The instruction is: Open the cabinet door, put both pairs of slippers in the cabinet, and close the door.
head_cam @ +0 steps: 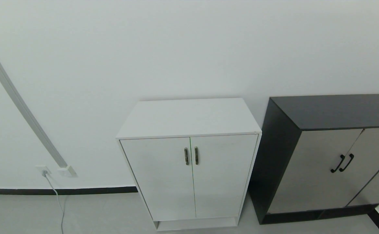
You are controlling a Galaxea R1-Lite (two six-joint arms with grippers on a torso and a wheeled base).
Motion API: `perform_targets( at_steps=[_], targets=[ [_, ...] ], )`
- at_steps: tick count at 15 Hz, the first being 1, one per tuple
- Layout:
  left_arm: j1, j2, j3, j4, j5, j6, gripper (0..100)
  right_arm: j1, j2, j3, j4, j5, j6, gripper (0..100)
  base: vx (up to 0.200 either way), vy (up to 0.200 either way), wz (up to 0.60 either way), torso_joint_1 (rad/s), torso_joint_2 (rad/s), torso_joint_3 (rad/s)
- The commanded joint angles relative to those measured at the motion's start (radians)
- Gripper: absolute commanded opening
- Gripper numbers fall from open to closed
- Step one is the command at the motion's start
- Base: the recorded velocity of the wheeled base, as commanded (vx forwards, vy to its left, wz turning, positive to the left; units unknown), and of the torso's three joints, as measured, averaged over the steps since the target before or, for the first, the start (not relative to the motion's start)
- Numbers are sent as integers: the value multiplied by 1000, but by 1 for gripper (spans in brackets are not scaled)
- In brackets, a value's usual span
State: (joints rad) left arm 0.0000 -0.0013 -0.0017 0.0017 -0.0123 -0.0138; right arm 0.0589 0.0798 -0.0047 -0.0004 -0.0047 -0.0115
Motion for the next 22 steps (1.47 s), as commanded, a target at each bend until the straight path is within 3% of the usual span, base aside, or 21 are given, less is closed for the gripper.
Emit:
perform_targets(
  at_steps=[1, 2, 4, 7, 9, 12, 22],
  targets=[
    [0, 1, 0, 0, 0, 0, 0, -7, 2, 3, 2, 3, -2, 0, 0, 0, 0, 0, 0, 0],
    [0, 1, 0, 0, 0, 0, 0, -8, 2, 3, 2, 2, -2, 0, 0, 0, 0, 0, 0, 0],
    [0, 1, 0, 0, -1, 0, 0, -120, 8, 3, 2, 0, -2, 0, 0, 0, 0, 0, 0, 0],
    [0, 1, 0, 0, -1, 0, 0, -110, 0, 5, 0, 8, 4, 0, 0, 0, 0, 0, 0, 0],
    [0, 1, 0, 0, 0, 0, 0, -47, -69, 5, 0, 26, 2, 0, 0, 0, 0, 0, 0, 0],
    [0, 1, 0, 0, -1, 0, 0, -56, -80, 5, 0, -28, 16, 0, 0, 0, 0, 0, 0, 0],
    [0, 1, 0, 0, 0, 2, 0, -56, -80, 5, -6, -29, 73, 0, 0, 0, 0, 0, 0, 0]
  ],
)
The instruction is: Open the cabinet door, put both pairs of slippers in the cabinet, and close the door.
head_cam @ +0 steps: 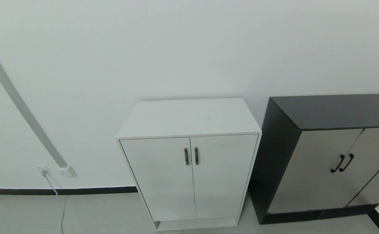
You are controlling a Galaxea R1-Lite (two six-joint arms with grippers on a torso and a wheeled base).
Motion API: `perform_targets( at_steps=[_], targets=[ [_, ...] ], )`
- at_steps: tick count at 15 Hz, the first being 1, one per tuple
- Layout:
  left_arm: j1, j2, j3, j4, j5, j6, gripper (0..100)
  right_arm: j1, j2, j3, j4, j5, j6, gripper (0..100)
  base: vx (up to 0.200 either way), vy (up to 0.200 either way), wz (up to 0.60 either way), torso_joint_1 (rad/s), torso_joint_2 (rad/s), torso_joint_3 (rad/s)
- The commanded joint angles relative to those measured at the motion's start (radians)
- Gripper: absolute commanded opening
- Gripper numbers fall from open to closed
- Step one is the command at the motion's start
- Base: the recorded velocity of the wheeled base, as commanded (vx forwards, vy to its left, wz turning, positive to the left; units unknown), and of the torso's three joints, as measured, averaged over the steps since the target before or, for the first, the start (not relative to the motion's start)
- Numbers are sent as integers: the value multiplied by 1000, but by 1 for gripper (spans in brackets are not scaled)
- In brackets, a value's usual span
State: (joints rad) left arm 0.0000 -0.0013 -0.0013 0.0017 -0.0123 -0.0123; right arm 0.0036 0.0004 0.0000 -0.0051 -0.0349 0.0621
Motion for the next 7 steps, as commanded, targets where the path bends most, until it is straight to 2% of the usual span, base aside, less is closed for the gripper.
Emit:
perform_targets(
  at_steps=[1, 7],
  targets=[
    [0, 1, 0, 0, 0, -1, 0, -1, 0, 0, -1, 1, -2, 0, 0, 0, 0, 0, 0, 0],
    [0, 1, 0, 0, 0, 0, 0, -1, 0, -2, -1, -2, -5, 0, 0, 0, 0, 0, 0, 0]
  ],
)
